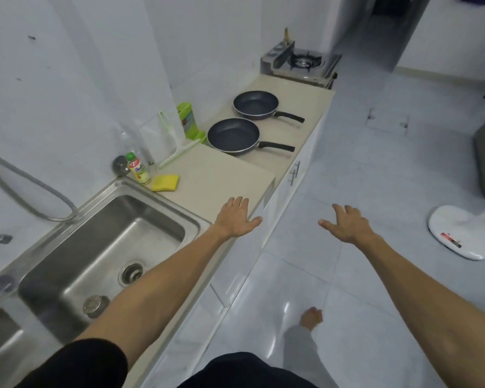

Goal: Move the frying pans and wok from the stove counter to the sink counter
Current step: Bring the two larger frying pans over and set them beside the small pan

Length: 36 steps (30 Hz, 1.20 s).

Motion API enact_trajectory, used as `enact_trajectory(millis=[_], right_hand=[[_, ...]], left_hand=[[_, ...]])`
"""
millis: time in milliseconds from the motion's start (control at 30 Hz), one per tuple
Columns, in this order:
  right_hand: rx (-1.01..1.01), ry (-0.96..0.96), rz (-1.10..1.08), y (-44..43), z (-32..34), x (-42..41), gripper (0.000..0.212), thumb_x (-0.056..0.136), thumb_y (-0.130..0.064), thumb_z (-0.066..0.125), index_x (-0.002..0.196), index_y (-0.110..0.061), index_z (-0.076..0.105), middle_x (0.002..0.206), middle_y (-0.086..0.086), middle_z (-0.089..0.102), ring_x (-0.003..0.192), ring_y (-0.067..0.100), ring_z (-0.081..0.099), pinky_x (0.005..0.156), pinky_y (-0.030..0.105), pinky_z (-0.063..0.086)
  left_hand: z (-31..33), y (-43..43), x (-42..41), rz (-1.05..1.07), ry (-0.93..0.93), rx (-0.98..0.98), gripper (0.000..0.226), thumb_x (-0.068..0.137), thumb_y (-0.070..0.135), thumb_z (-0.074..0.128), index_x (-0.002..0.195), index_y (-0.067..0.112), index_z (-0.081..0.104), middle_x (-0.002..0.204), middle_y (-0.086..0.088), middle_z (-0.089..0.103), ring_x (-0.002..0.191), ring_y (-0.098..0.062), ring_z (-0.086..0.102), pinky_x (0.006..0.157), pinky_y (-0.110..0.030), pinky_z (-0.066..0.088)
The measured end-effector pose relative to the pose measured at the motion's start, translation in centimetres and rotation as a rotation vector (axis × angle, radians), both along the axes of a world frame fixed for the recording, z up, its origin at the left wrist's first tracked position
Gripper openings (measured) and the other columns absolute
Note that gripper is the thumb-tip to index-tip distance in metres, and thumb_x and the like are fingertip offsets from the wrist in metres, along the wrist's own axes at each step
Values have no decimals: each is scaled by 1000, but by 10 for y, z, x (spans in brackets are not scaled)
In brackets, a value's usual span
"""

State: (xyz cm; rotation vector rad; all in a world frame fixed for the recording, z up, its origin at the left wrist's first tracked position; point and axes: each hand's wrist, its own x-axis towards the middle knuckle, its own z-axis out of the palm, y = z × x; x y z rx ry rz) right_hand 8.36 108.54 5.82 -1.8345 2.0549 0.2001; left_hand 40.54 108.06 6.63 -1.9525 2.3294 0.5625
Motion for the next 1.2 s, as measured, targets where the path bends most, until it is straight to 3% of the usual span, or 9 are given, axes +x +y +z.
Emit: enact_trajectory(millis=[267, 500, 833, 1200], right_hand=[[8, 13, 77, -147, 0, -100, 82, 98, -71, 32, 160, -18, 25, 164, 19, 28, 149, 39, 26, 116, 57, 27], [98, 84, 163, -254, -13, -163, 87, 96, -72, 37, 161, -18, 21, 166, 19, 24, 151, 40, 22, 117, 57, 26], [114, 34, 363, -428, -43, -128, 85, 98, -64, 46, 161, -15, 18, 166, 20, 22, 151, 38, 22, 117, 54, 26], [190, 54, 422, -606, -65, -97, 79, 99, -58, 49, 158, -13, 24, 163, 21, 28, 148, 40, 27, 115, 54, 29]], left_hand=[[-7, -131, -99, 56, -6, 6, 79, 98, 58, 42, 153, 3, 30, 158, -18, 34, 143, -36, 31, 118, -44, 26], [-25, -208, -170, 158, 60, 61, 83, 96, 59, 46, 154, 2, 26, 159, -17, 32, 145, -35, 29, 119, -43, 24], [-61, -329, -182, 381, 92, 95, 86, 97, 60, 44, 155, 0, 23, 160, -18, 30, 146, -35, 27, 121, -43, 21], [-92, -456, -186, 600, 160, 216, 87, 94, 62, 48, 151, 0, 29, 153, -16, 39, 138, -34, 37, 114, -46, 33]])
